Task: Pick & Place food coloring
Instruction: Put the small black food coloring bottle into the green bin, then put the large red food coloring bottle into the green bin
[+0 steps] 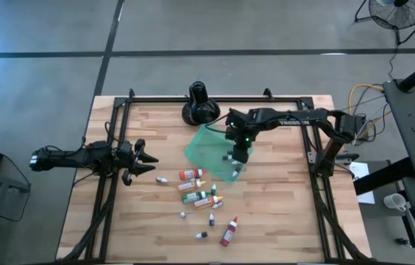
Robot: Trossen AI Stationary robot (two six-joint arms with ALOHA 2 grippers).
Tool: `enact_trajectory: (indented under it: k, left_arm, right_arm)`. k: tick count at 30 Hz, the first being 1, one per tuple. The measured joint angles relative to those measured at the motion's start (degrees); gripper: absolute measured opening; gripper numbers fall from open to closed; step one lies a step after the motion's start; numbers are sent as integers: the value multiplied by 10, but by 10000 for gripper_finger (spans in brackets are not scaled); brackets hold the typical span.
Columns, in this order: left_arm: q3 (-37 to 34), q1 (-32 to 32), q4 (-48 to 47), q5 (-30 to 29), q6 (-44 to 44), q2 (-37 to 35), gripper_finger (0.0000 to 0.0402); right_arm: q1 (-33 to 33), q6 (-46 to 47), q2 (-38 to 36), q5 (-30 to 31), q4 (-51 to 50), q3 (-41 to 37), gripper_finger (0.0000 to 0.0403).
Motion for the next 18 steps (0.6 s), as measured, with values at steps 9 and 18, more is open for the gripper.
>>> enact_trajectory:
  k: [9,18]
  left_arm:
    - [0,0,0,0,0,0,117]
    - [0,1,0,0,0,0,117]
  right_arm:
    - [0,20,0,-22,1,-9,139]
    - [-1,-13,-26,2,6,18,181]
